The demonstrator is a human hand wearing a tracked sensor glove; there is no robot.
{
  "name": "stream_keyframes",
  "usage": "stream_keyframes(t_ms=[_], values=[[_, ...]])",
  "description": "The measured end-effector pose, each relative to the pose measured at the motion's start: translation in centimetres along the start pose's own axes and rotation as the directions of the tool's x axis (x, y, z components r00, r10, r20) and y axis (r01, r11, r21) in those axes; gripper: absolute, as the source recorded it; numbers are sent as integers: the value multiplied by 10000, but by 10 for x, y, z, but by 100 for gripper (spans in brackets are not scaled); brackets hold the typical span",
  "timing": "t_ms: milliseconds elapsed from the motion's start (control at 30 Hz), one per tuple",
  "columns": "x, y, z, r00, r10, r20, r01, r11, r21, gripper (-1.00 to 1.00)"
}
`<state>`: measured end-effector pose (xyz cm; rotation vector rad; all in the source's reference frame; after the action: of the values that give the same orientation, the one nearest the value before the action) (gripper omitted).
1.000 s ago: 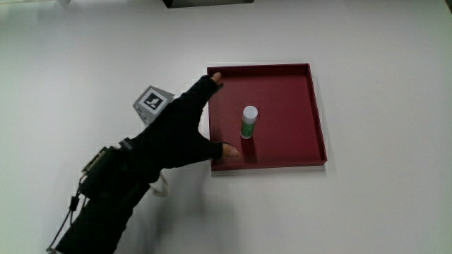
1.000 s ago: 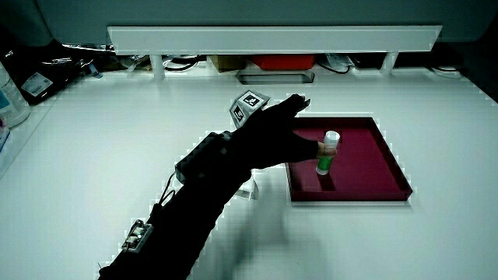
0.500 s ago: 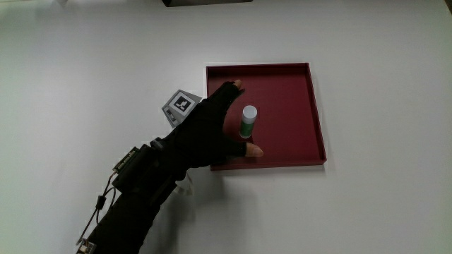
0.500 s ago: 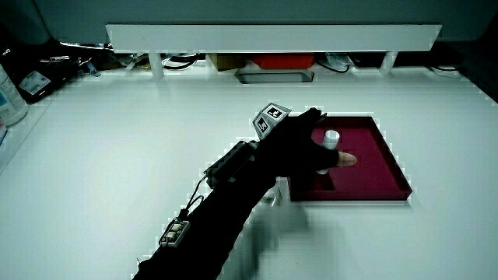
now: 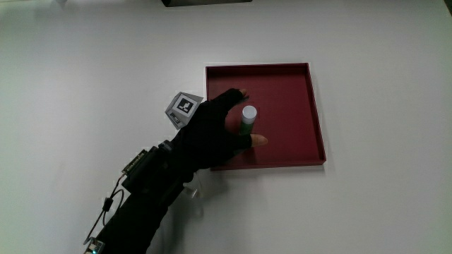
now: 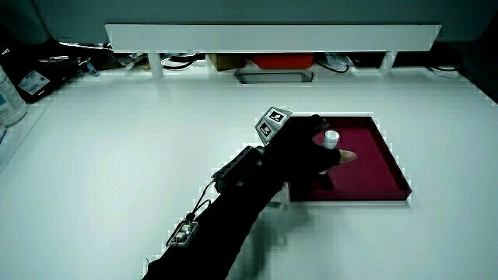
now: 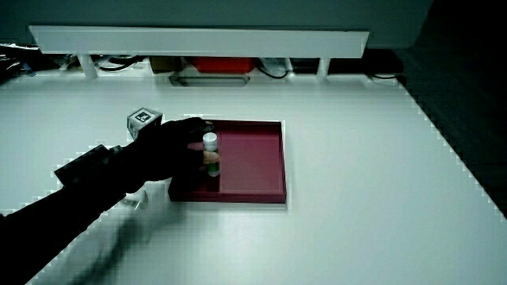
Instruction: Pick glue stick
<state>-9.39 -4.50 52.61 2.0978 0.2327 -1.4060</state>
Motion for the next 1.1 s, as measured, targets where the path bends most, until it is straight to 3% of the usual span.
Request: stream_keyframes(t_ms=[133,300,400,433,467,500,567,600,733,900,967,1100], values=[[-3,-3,-1,9999,110,-57,-106,9968,787,40],[-3,-4,-1,9989,470,30,-470,9902,1312,57],[-5,-4,-2,9992,389,-5,-384,9862,1613,67],[-17,-1,-2,9981,583,-198,-540,9830,1757,70],[-6,-4,-2,9991,388,151,-408,9840,1733,73],[-14,-3,-2,9982,606,31,-601,9808,1857,77],[-7,-5,-2,9980,441,450,-517,9811,1864,83],[-15,-4,-2,9981,556,261,-596,9796,1918,87],[-10,-6,-2,9981,506,349,-565,9792,1947,100],[-10,-6,-2,9981,172,590,-287,9793,2003,100],[-5,-9,0,9975,304,642,-428,9783,2029,100],[4,-11,4,9996,-18,294,-42,9790,2040,100]])
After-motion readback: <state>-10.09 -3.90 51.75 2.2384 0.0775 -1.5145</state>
